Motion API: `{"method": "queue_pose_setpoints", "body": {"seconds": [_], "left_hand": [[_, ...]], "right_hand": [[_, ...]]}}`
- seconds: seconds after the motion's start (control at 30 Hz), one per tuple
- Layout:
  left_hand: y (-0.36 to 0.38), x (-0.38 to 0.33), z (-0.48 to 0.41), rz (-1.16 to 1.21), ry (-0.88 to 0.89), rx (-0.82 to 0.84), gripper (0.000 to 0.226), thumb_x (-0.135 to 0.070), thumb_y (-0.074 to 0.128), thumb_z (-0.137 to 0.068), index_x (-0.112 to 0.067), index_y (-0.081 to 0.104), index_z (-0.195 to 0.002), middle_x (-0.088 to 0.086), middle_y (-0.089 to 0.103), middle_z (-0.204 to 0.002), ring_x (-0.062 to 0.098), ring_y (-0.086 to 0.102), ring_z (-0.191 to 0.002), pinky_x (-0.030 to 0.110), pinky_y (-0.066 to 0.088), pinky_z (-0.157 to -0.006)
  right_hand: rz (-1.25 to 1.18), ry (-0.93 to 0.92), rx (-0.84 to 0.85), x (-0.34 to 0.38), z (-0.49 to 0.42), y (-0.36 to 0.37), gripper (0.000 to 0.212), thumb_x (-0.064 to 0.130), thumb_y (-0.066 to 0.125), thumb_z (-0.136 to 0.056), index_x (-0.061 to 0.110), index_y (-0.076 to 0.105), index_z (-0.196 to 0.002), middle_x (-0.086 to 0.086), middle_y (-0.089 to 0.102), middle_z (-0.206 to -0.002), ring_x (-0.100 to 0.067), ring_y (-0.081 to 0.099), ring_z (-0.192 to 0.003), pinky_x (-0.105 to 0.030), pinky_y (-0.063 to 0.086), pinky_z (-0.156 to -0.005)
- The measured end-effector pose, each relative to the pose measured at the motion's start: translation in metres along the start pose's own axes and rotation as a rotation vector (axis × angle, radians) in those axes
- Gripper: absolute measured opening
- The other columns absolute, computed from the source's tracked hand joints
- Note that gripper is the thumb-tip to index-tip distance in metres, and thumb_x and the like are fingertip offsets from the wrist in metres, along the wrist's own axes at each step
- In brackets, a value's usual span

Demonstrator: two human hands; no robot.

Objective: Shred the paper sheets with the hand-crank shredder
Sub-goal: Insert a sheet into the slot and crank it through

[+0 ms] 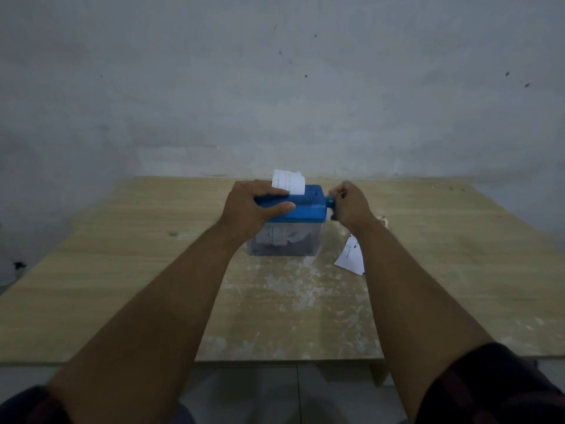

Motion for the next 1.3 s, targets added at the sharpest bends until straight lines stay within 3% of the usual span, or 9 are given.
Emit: {"method": "queue_pose_setpoints", "body": {"seconds": [0.13,0.33,0.47,0.6,0.77,0.9,1.0,1.1,1.3], "left_hand": [[0.001,0.002,-0.004,-0.008,-0.047,-0.023,0.036,-0.039,0.097,-0.073,-0.021,0.086,-0.102,-0.014,0.078,-0.108,-0.007,0.07,-0.1,0.01,0.055,-0.082],[0.01,0.0,-0.001,0.01,-0.134,-0.107,0.031,-0.03,0.099,-0.07,-0.02,0.085,-0.095,-0.02,0.07,-0.098,-0.022,0.062,-0.084,0.002,0.049,-0.069],[0.008,0.001,-0.002,0.053,-0.169,-0.074,0.031,-0.031,0.099,-0.068,-0.022,0.084,-0.094,-0.014,0.073,-0.107,-0.013,0.065,-0.089,0.004,0.051,-0.071],[0.006,-0.002,-0.001,0.041,-0.144,-0.079,0.031,-0.032,0.099,-0.069,-0.021,0.084,-0.094,-0.009,0.076,-0.109,-0.004,0.068,-0.095,0.006,0.052,-0.073],[0.002,-0.003,0.0,0.059,-0.091,-0.058,0.041,-0.042,0.095,-0.066,-0.018,0.085,-0.098,-0.005,0.079,-0.112,0.006,0.073,-0.102,0.019,0.061,-0.085],[-0.001,-0.005,-0.001,0.041,-0.105,-0.019,0.038,-0.036,0.097,-0.069,-0.017,0.086,-0.099,-0.007,0.08,-0.106,0.004,0.074,-0.097,0.015,0.059,-0.083],[-0.002,-0.006,0.0,0.073,-0.103,-0.02,0.036,-0.03,0.097,-0.07,-0.014,0.086,-0.1,-0.006,0.08,-0.105,0.002,0.075,-0.096,0.015,0.059,-0.083],[-0.001,-0.007,0.003,0.075,-0.089,-0.031,0.034,-0.025,0.097,-0.072,-0.012,0.085,-0.102,-0.006,0.079,-0.107,-0.002,0.074,-0.096,0.015,0.059,-0.082],[0.002,-0.007,0.002,0.075,-0.086,-0.03,0.033,-0.021,0.097,-0.074,-0.01,0.085,-0.102,-0.011,0.075,-0.109,-0.009,0.071,-0.095,0.013,0.059,-0.078]], "right_hand": [[-0.09,0.127,0.012,-0.038,0.037,0.011,0.023,0.014,0.044,-0.111,0.014,0.053,-0.089,-0.009,0.058,-0.08,-0.02,0.052,-0.066,-0.037,0.053,-0.063],[-0.151,0.081,-0.073,-0.043,0.074,0.0,0.019,0.024,0.053,-0.108,0.008,0.061,-0.102,0.0,0.062,-0.08,-0.019,0.056,-0.071,-0.044,0.058,-0.072],[-0.154,0.051,-0.084,-0.034,0.094,-0.007,0.016,0.024,0.059,-0.104,0.013,0.061,-0.093,0.0,0.06,-0.077,-0.017,0.055,-0.069,-0.05,0.056,-0.07],[-0.295,-0.067,-0.121,0.006,0.091,-0.021,0.013,0.019,0.056,-0.106,0.014,0.062,-0.095,0.005,0.059,-0.077,-0.012,0.051,-0.068,-0.033,0.049,-0.063],[-0.166,-0.187,-0.104,0.03,0.067,-0.036,0.013,0.017,0.054,-0.108,0.008,0.064,-0.106,-0.002,0.071,-0.087,-0.011,0.059,-0.071,-0.035,0.054,-0.071],[-0.068,-0.251,-0.11,0.047,0.04,-0.036,0.011,0.019,0.056,-0.107,0.012,0.061,-0.1,0.006,0.069,-0.079,-0.002,0.061,-0.067,-0.032,0.056,-0.07],[0.009,-0.21,-0.083,0.053,0.014,-0.031,0.017,0.026,0.056,-0.108,0.012,0.059,-0.099,0.004,0.068,-0.087,-0.003,0.064,-0.073,-0.036,0.059,-0.075],[0.098,-0.169,-0.063,0.048,-0.005,-0.025,0.025,0.035,0.056,-0.108,0.016,0.055,-0.091,-0.003,0.067,-0.092,-0.021,0.064,-0.08,-0.045,0.059,-0.08],[0.074,0.095,0.088,-0.011,-0.003,0.0,0.023,0.018,0.056,-0.107,0.007,0.054,-0.088,-0.018,0.064,-0.084,-0.024,0.054,-0.07,-0.04,0.047,-0.066]]}}
Point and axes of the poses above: each hand's wrist, its own z-axis away from the middle knuckle, its own y-axis out of the palm, x = y × z, the point moved 4 cm from there along -z, towards the middle knuckle
